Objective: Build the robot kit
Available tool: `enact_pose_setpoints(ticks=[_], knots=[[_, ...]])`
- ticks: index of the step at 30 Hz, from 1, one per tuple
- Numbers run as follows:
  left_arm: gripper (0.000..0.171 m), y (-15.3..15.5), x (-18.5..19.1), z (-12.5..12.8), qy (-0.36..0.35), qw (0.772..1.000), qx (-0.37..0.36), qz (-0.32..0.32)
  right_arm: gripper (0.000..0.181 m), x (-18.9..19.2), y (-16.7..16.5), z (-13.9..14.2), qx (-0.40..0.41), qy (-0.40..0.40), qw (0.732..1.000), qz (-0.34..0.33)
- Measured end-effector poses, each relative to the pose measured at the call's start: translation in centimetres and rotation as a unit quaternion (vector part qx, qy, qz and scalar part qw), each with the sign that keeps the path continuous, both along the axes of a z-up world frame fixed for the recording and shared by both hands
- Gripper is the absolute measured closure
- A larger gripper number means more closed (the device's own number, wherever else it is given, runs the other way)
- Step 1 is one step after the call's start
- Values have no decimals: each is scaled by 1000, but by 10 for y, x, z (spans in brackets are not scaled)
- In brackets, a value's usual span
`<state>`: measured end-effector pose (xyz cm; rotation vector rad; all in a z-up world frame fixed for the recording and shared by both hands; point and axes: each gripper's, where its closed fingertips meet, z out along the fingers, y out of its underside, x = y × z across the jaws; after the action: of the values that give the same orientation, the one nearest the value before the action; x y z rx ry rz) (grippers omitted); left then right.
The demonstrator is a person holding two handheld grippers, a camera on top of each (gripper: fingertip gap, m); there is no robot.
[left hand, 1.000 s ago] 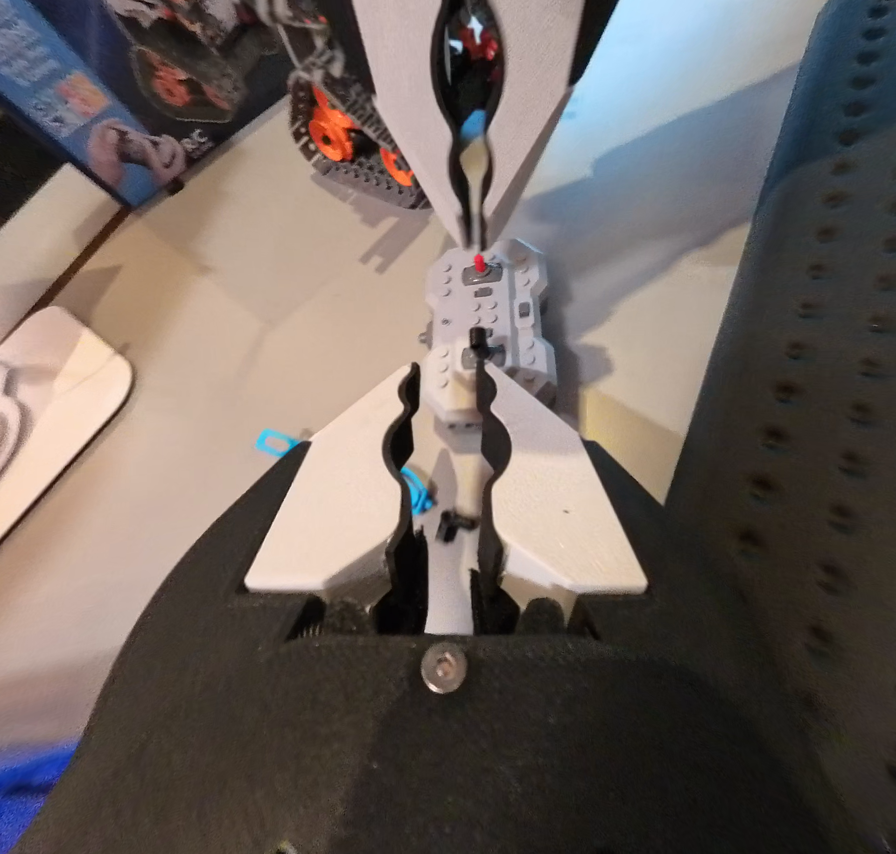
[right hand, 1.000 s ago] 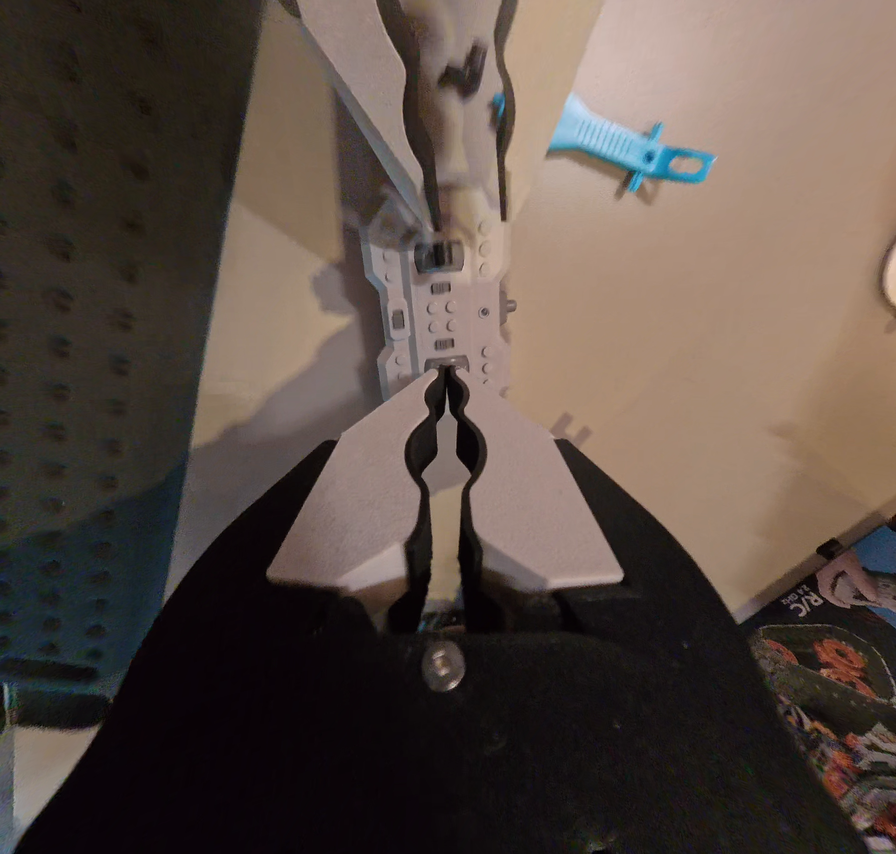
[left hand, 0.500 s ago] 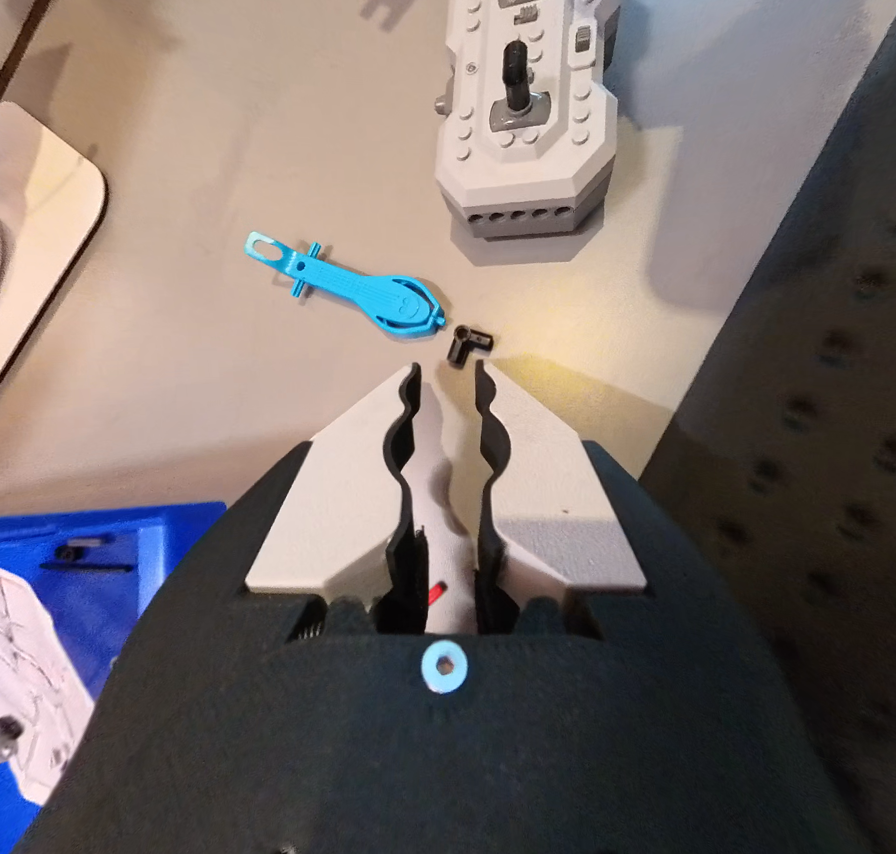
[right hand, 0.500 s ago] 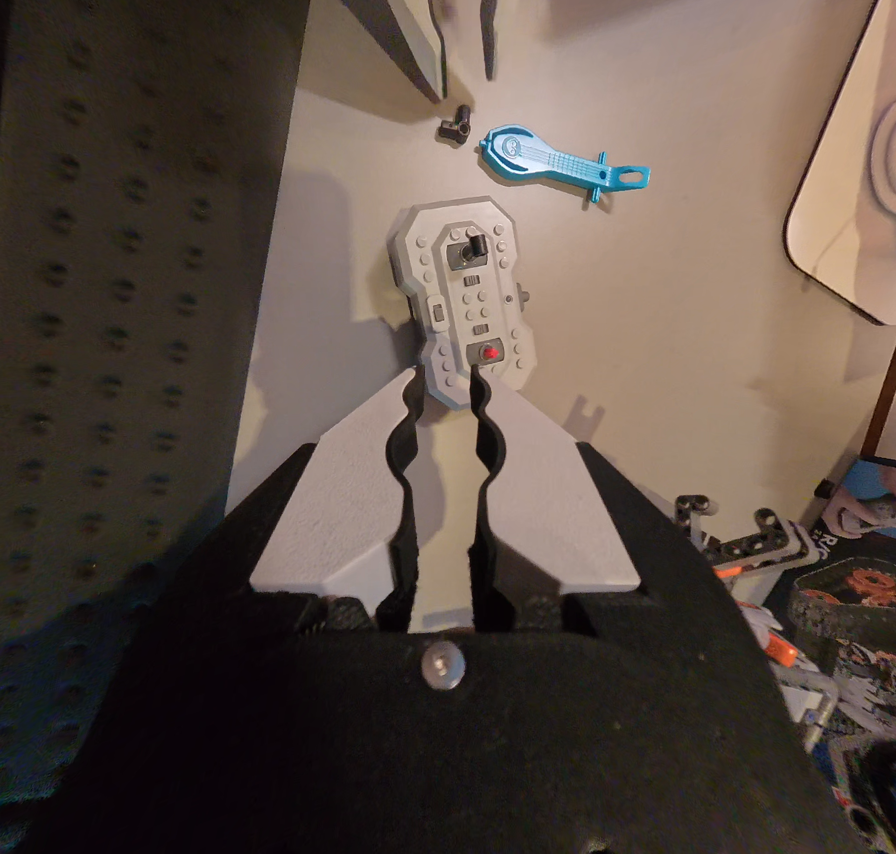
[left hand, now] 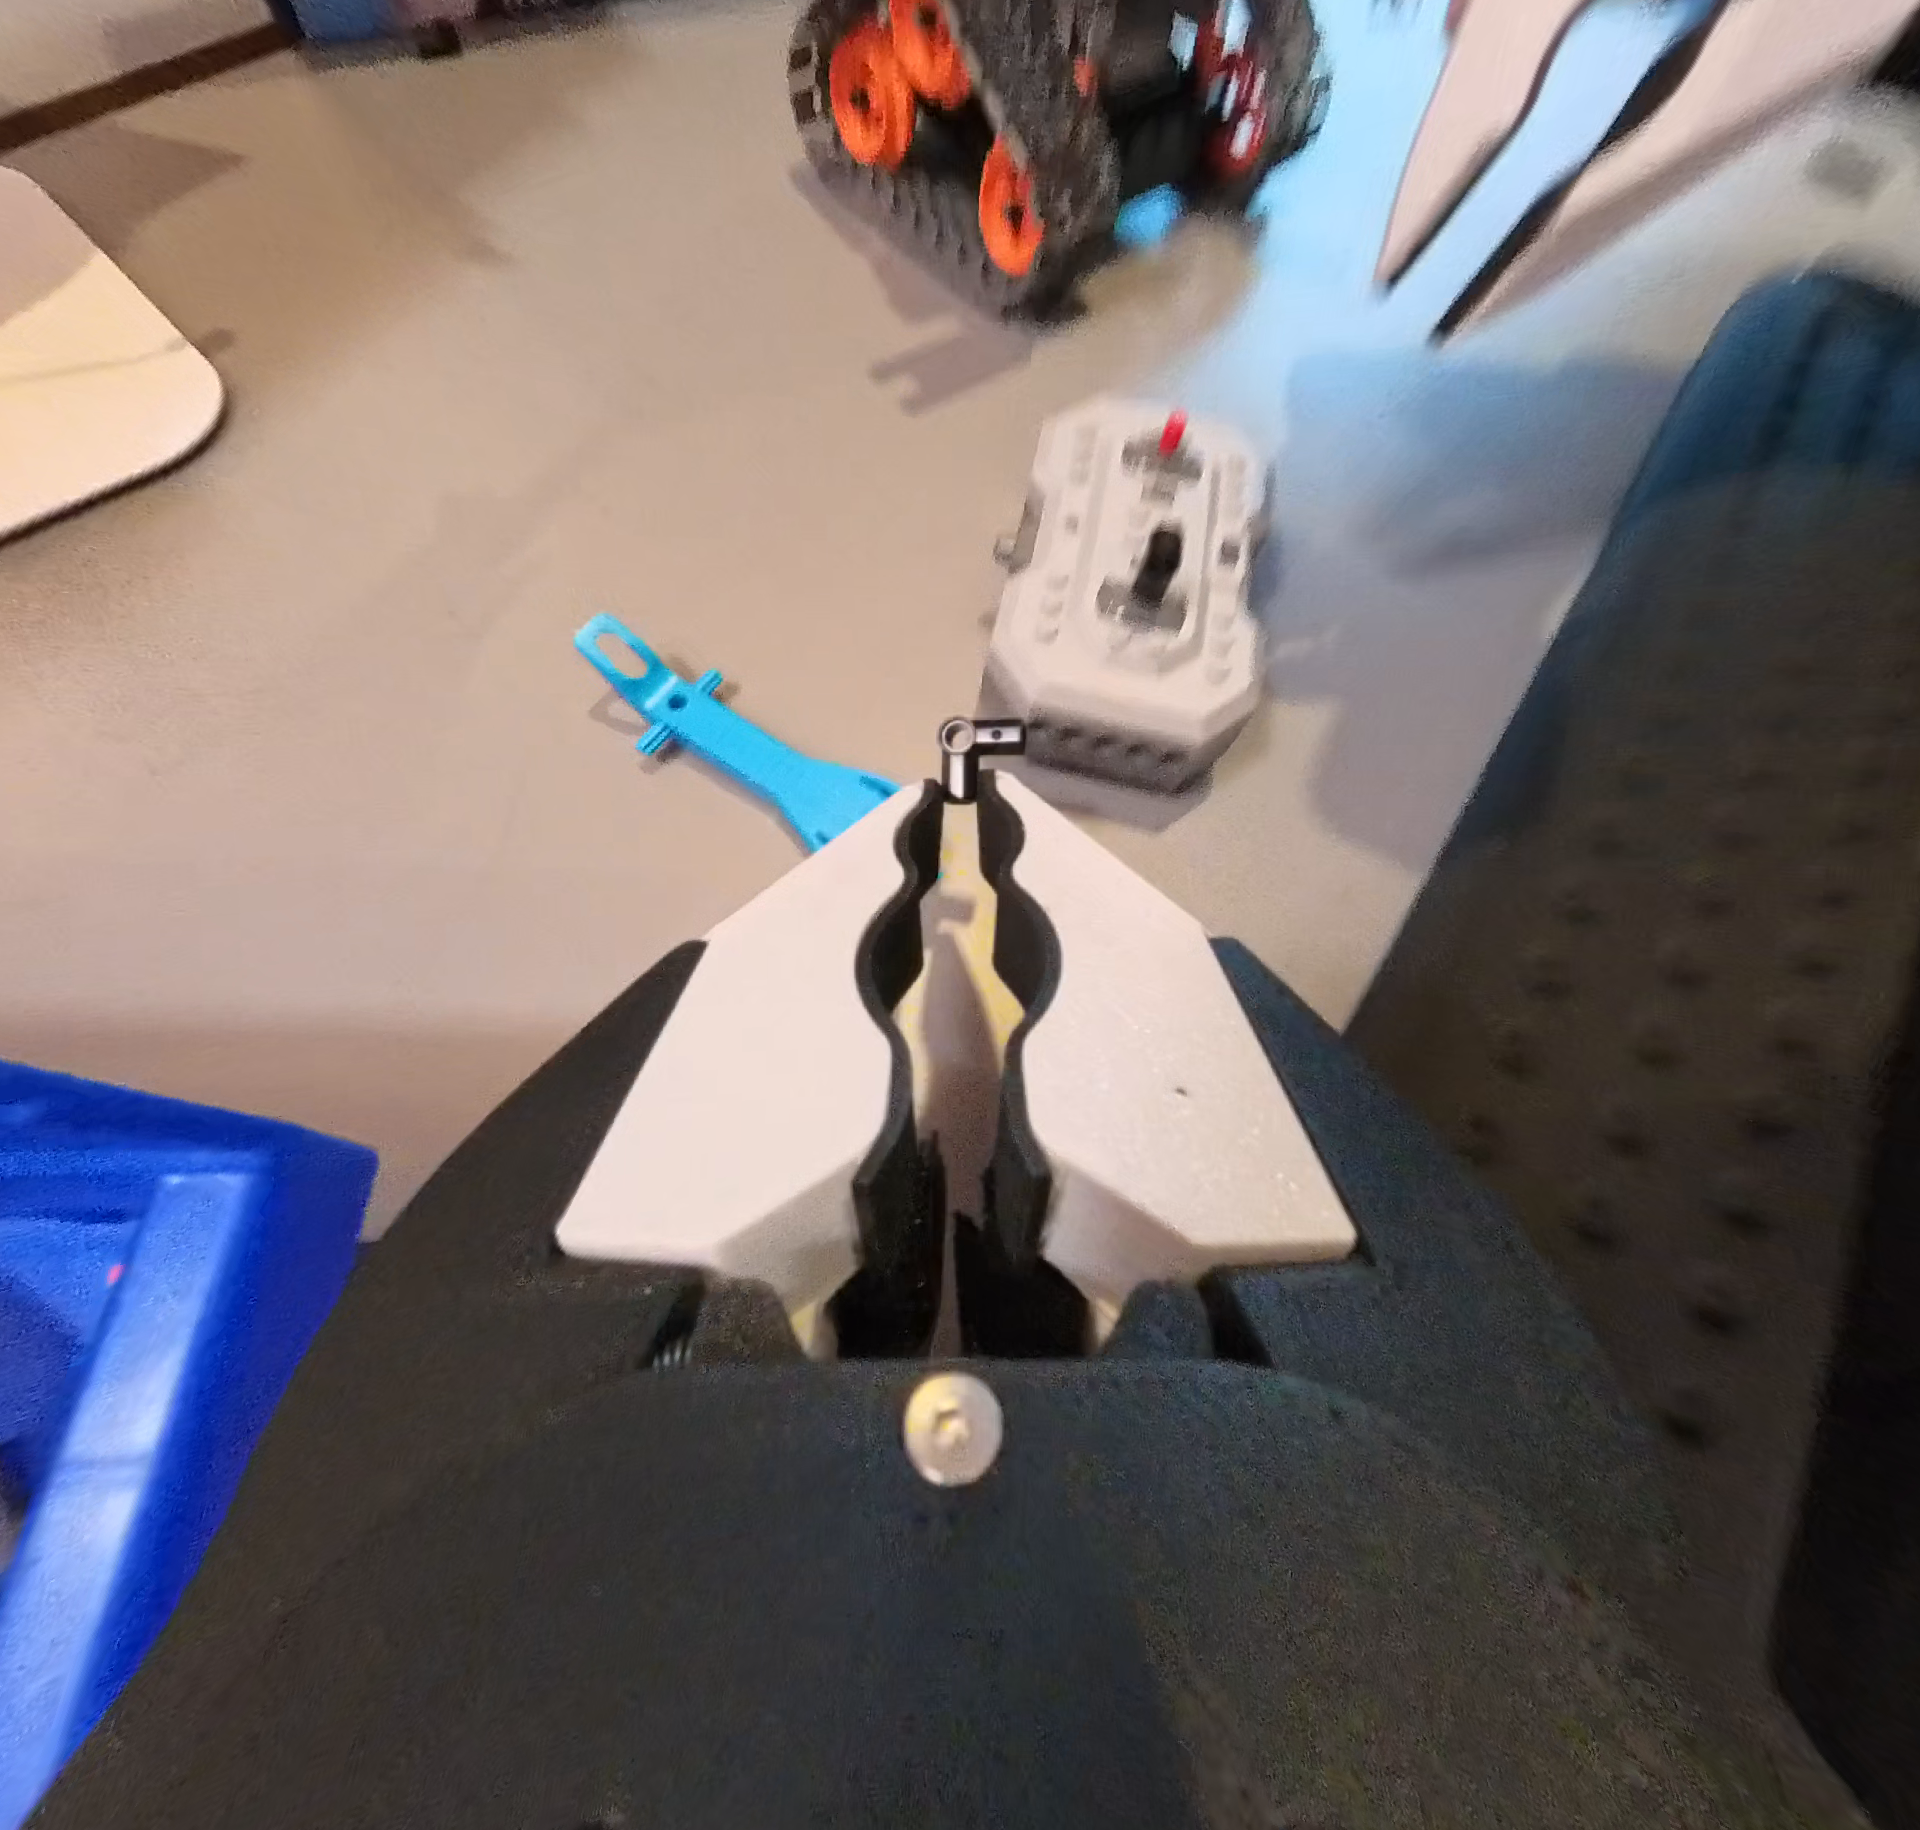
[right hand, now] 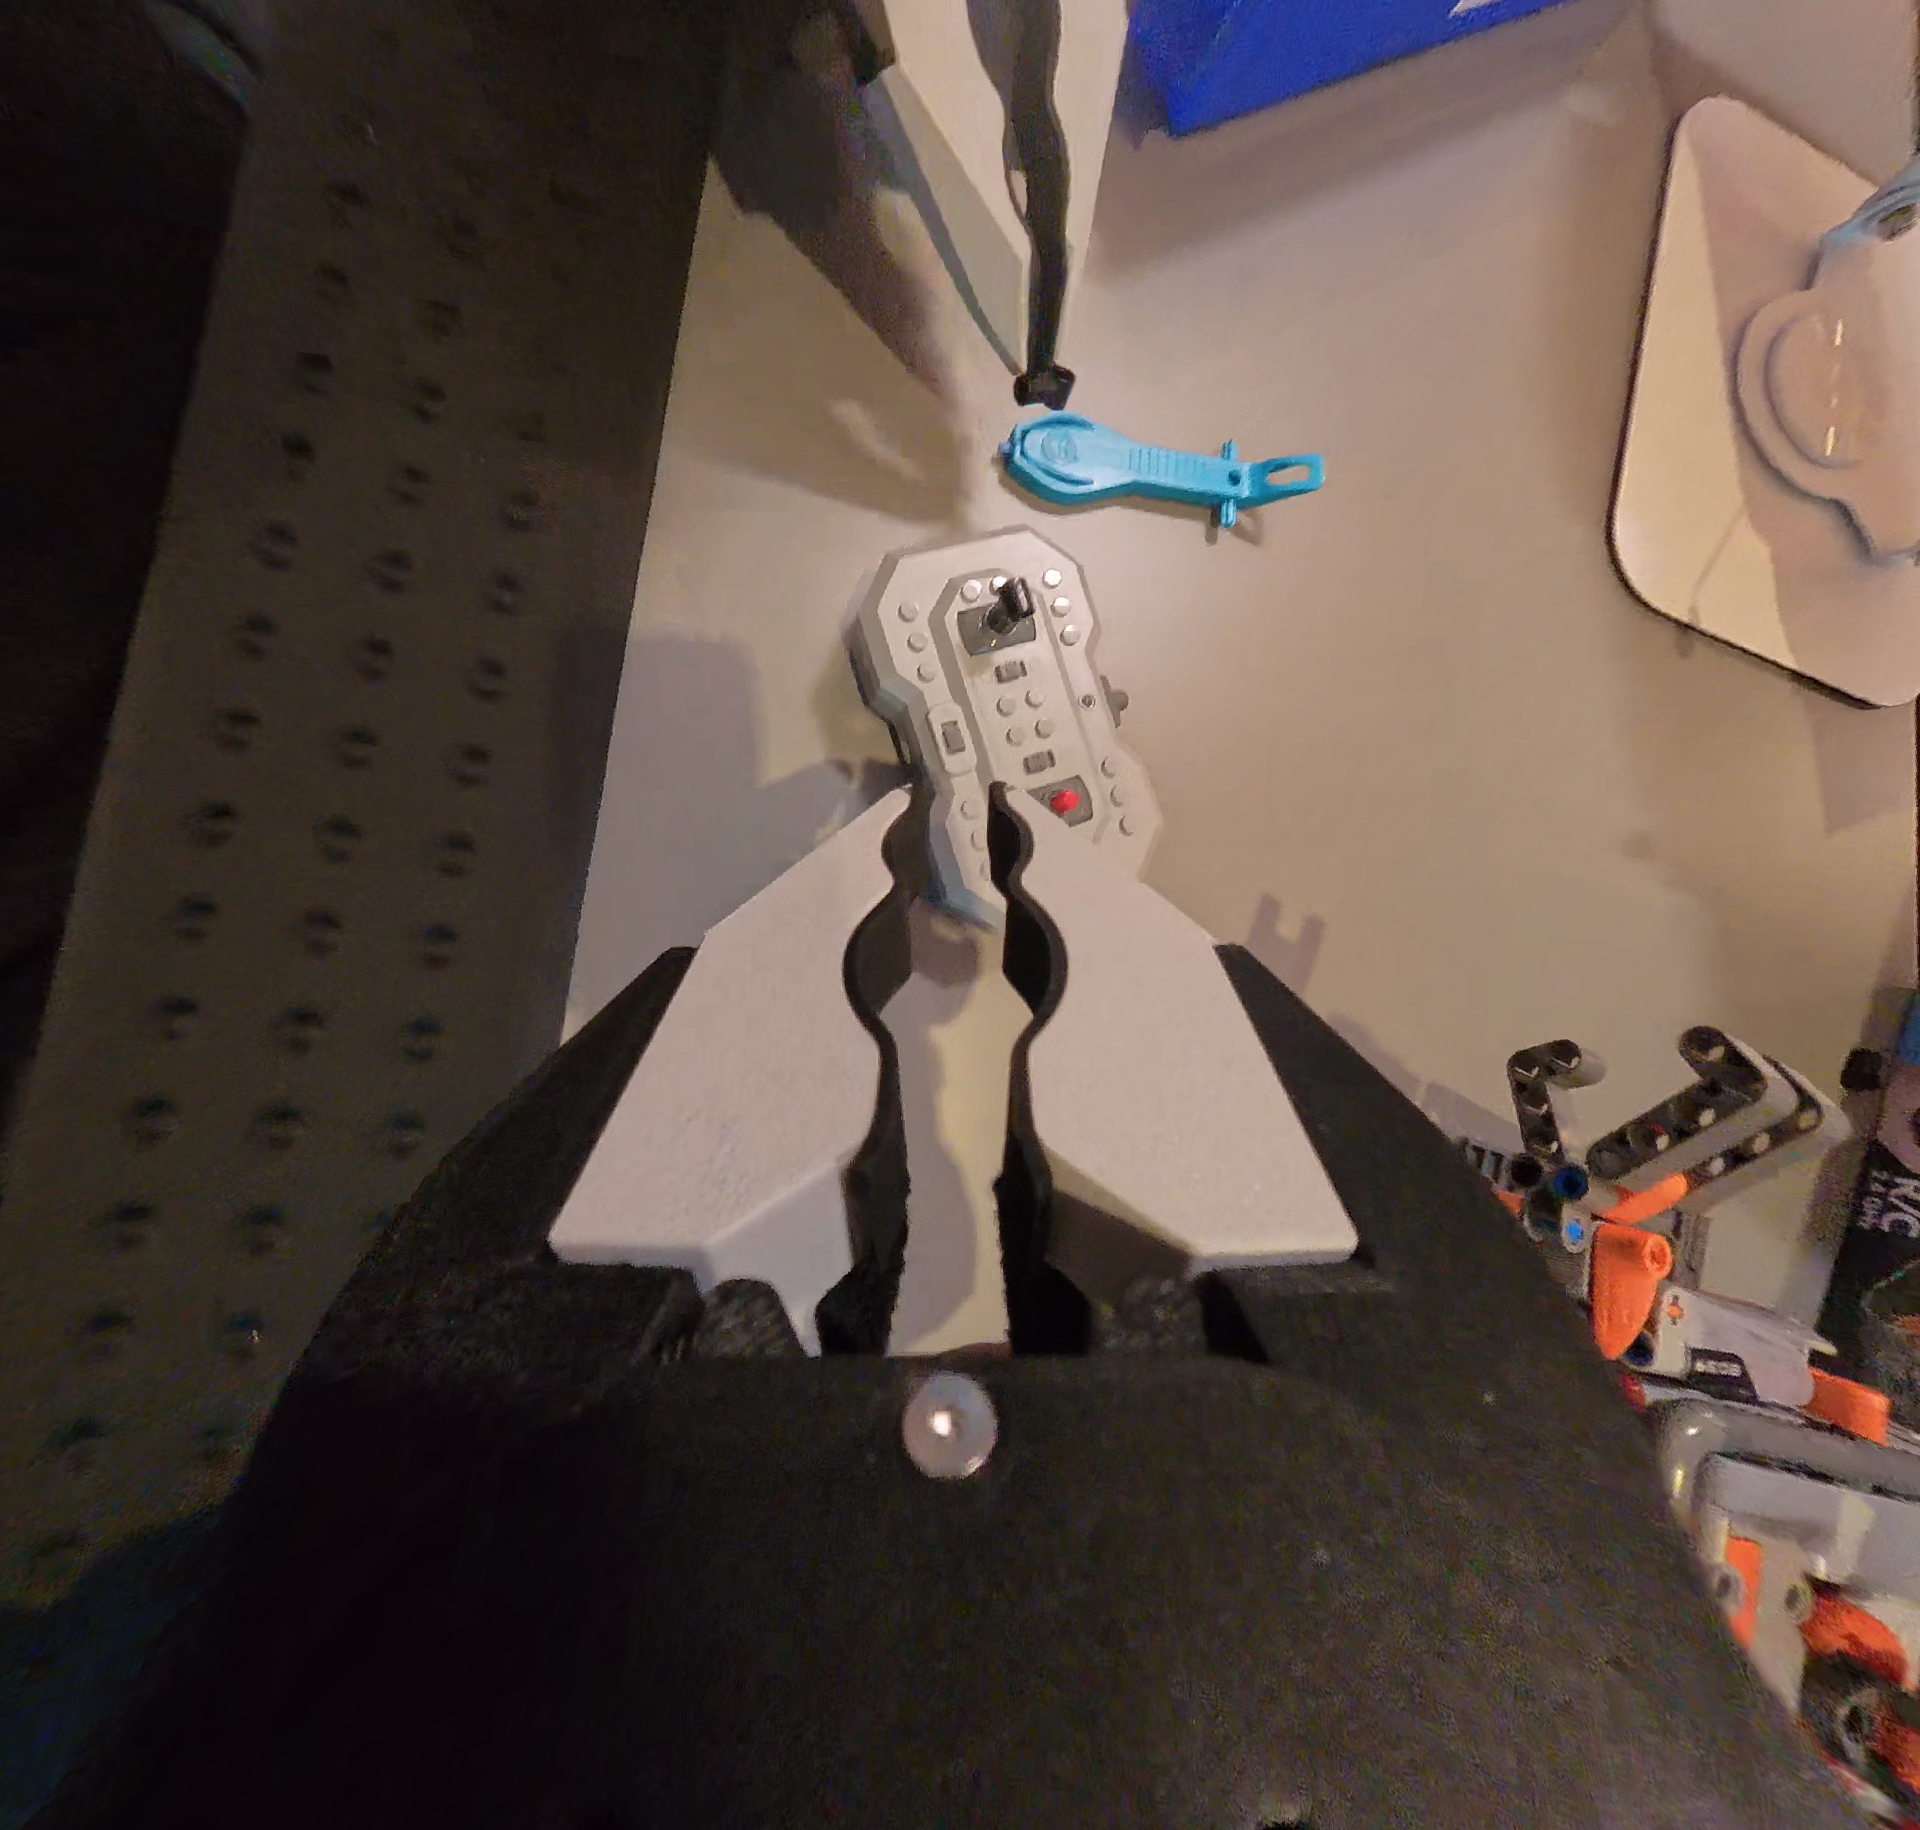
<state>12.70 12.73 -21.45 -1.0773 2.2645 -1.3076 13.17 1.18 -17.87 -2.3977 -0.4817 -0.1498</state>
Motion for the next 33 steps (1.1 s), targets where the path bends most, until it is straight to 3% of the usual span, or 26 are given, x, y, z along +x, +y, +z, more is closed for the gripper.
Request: enact_pose_setpoints(ticks=[4,10,16,19,24,28,33], knots=[[167,-7,0,25,31,991,-130,7,174,-1,10,18,68,56,996,-30],[167,-17,-3,39,62,975,-213,5,173,-2,18,28,111,124,984,-61],[167,-23,-4,48,69,967,-243,2,172,-10,24,30,124,157,978,-65],[167,-27,-4,52,34,976,-213,-2,172,-10,27,35,141,184,970,-78],[167,-46,-5,63,-124,992,-36,-15,167,-3,21,46,187,243,944,-121],[167,-66,-5,74,-276,950,142,-35,167,0,9,54,232,290,916,-154],[167,-88,-7,76,-363,907,204,-57,165,-13,10,50,246,310,902,-171]])
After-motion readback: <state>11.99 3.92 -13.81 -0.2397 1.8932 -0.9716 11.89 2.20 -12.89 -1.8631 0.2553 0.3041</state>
